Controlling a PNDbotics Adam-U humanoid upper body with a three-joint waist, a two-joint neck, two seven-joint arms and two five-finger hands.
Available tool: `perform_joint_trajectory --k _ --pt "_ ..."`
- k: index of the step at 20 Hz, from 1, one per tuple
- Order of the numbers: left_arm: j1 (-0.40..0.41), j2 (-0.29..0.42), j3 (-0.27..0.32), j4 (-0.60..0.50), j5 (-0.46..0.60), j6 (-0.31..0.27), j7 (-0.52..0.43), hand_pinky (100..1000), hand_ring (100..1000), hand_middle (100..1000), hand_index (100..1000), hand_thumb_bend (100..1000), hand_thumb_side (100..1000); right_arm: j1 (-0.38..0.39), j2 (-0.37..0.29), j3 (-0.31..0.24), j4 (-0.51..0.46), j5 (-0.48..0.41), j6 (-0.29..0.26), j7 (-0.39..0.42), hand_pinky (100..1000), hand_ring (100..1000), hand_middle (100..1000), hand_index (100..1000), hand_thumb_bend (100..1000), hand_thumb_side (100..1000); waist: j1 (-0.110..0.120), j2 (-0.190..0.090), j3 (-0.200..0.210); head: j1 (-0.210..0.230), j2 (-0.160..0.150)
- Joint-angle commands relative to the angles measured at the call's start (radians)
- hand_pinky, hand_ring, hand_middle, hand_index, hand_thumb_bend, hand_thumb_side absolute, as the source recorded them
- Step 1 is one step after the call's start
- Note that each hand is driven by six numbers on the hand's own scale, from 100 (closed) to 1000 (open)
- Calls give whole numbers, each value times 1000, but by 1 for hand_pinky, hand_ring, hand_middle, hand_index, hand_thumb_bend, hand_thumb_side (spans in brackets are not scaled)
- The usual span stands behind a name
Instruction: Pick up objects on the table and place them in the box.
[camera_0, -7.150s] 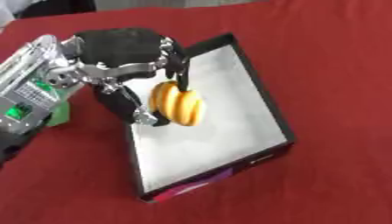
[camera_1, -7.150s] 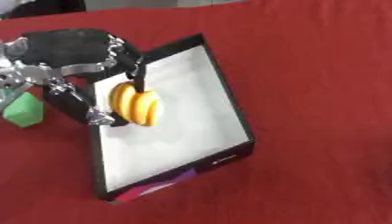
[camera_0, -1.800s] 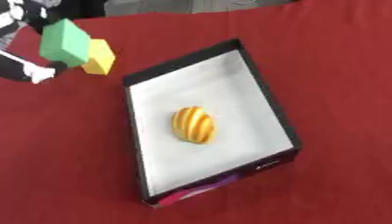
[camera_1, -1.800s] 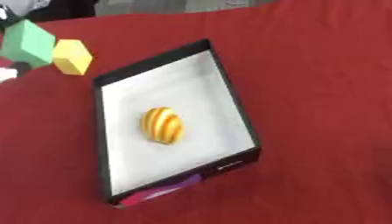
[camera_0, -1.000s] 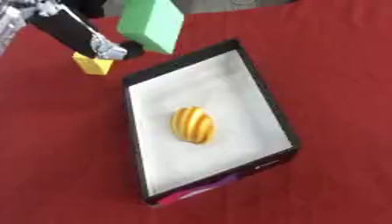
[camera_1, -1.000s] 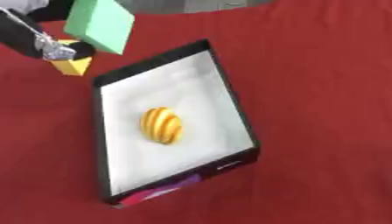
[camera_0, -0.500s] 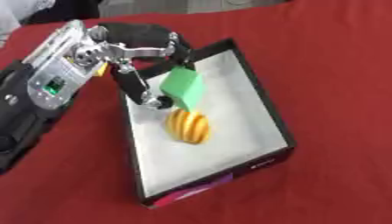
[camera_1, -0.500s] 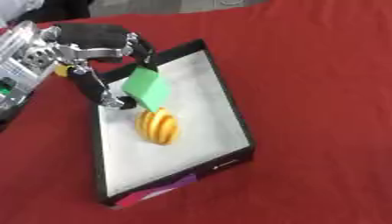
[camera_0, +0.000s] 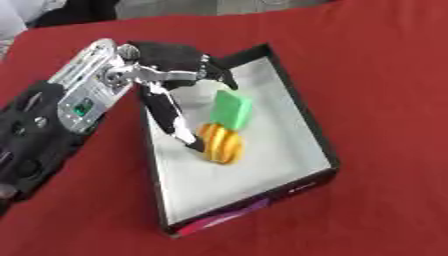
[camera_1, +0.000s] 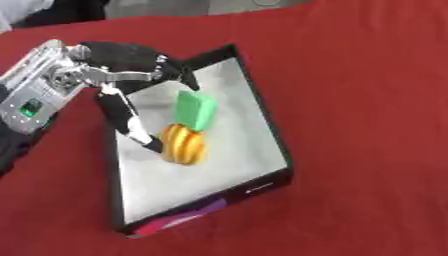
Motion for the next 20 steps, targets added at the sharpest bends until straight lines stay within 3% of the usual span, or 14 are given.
perform_joint_trajectory --k 1,6,10,15,20 --pt "-10 14 53 -42 22 24 28 868 858 852 930 637 540 4 -17 -2 -16 9 0 3 966 1000 725 808 100 482 2 -42 4 4 -1" --pt "10 71 143 -151 151 88 65 840 844 838 918 483 432 9 -14 -2 -16 16 4 -3 966 1000 725 808 100 484 3 -44 14 -1 -1" --pt "69 157 248 -226 285 178 135 814 829 823 902 320 380 10 -14 -6 -16 17 5 -11 966 1000 725 808 100 485 4 -44 23 -10 3" --pt "202 269 384 -229 388 273 254 804 825 813 883 289 379 12 -5 -8 -16 24 4 -14 966 1000 725 808 100 479 -3 -35 34 -52 5" --pt "289 341 469 -154 418 301 331 800 824 807 869 293 396 15 22 -4 -16 48 7 -15 966 1000 724 807 100 475 -18 -18 43 -63 -3"
